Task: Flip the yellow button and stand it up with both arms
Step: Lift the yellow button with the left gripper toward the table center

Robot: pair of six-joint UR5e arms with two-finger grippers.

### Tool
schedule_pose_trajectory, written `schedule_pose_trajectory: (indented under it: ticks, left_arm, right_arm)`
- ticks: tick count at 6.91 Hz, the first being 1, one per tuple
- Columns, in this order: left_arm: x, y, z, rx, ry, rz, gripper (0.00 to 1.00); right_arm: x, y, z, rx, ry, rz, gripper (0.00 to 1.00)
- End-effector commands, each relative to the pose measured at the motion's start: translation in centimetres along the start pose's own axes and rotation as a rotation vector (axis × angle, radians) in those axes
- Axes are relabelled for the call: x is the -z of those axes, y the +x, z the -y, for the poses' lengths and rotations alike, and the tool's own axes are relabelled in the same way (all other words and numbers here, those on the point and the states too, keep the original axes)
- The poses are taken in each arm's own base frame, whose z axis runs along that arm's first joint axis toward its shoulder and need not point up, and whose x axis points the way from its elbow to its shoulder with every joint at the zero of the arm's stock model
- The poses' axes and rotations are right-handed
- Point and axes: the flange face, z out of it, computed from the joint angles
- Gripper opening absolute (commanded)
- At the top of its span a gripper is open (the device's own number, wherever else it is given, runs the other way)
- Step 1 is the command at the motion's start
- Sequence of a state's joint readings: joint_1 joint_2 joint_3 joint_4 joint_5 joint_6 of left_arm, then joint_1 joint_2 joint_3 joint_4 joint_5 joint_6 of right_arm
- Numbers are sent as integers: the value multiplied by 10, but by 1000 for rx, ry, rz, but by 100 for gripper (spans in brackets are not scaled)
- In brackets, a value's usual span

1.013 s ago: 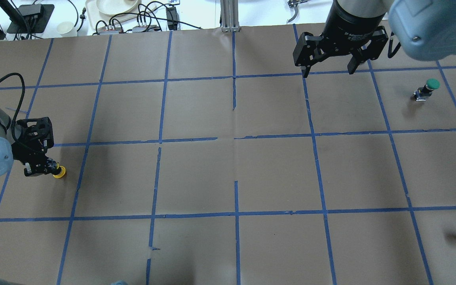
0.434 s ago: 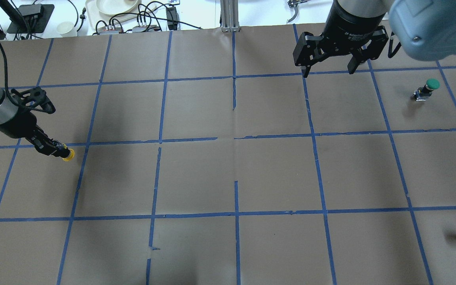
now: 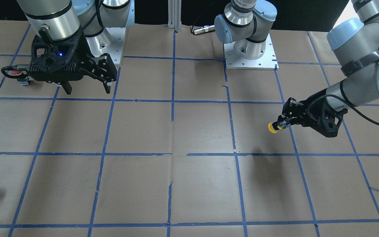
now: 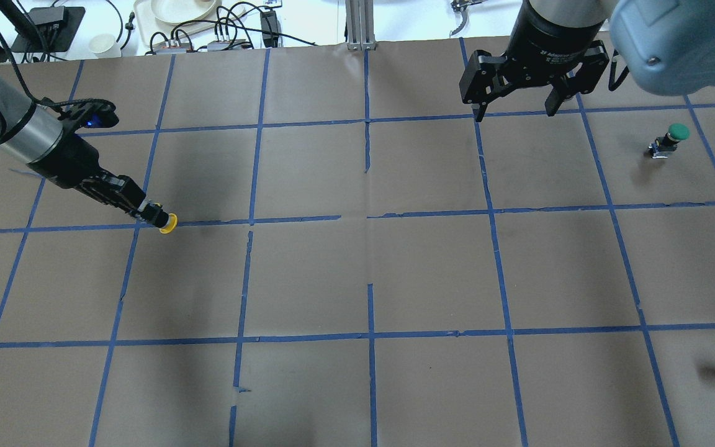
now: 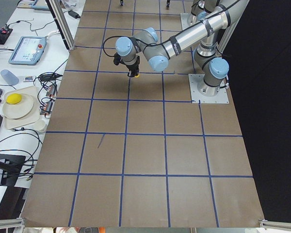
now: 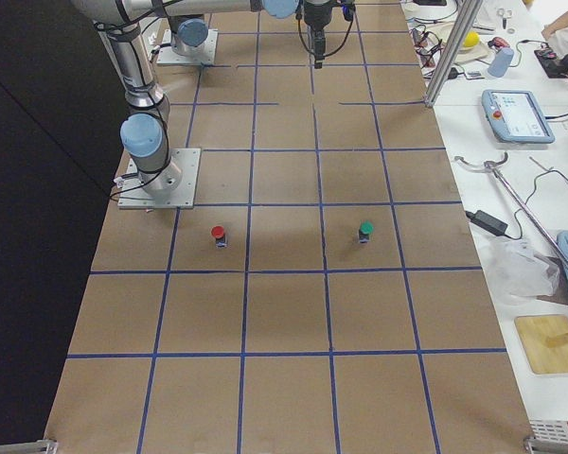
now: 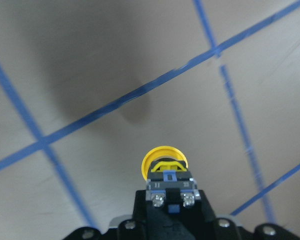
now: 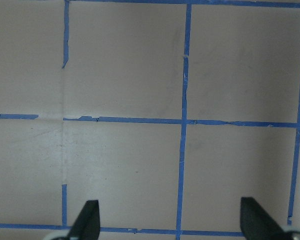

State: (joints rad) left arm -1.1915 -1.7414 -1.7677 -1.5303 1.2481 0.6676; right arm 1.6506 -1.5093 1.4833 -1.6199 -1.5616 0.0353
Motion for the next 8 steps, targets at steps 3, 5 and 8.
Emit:
schedule_pose_trajectory:
  ticks: [3, 5, 8]
  left_arm:
    - [-9, 106, 25, 550, 0, -578, 0]
    - [-12, 137, 29, 640, -27, -745, 0]
    - [-21, 173, 37, 711, -48, -936, 0]
  right_arm:
    - [-1, 0, 1, 0, -1, 0, 100]
    - [-1, 0, 0, 0, -1, 0, 100]
    - [-2, -1, 1, -2, -9, 9, 100]
